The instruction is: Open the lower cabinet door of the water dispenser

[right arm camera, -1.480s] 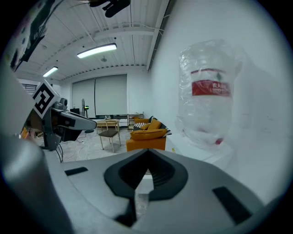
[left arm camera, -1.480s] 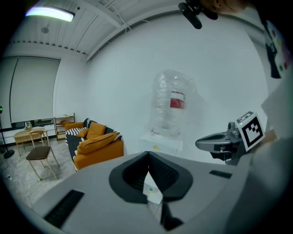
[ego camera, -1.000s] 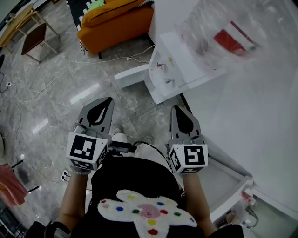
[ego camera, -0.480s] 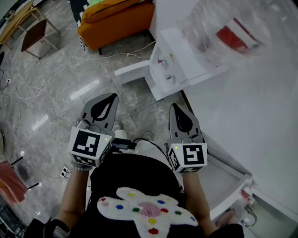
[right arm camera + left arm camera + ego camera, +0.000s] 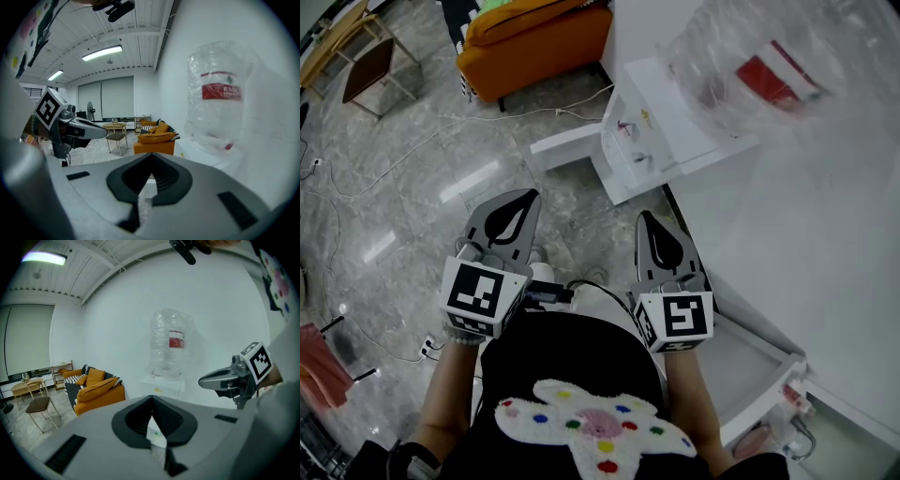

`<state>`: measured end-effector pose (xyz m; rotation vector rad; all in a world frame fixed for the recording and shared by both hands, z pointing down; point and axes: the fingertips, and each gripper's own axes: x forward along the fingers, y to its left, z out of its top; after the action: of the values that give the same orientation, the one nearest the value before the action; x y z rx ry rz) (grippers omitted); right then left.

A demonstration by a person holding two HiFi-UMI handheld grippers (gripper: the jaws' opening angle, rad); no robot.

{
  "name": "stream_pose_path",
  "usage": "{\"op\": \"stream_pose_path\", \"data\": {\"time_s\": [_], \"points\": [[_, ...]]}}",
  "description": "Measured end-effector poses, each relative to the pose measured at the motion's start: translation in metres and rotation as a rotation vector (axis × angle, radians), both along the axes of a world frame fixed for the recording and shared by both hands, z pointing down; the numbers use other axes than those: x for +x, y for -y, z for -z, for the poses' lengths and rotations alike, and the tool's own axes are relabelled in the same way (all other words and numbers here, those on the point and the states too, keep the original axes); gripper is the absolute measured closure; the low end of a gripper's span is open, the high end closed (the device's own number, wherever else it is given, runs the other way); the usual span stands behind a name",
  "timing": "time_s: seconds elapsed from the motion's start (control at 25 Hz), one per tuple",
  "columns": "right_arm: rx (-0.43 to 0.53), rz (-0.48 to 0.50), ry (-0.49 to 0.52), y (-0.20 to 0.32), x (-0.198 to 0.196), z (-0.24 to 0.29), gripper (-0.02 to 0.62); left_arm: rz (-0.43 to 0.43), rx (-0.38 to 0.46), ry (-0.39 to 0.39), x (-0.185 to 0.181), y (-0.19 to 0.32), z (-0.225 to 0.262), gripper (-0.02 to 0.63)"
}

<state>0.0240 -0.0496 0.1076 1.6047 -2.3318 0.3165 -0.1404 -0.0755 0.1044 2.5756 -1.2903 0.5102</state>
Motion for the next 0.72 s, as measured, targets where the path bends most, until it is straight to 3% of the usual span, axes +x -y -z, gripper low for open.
{"op": "stream_pose_path", "data": {"time_s": [0.72], "points": [[0.016,0.009,-0.018,-0.0034,-0.0054,0.0046,0.591,-0.038,0.015,-0.004,0.0104,-0.0035,0.0043,0.594]]}}
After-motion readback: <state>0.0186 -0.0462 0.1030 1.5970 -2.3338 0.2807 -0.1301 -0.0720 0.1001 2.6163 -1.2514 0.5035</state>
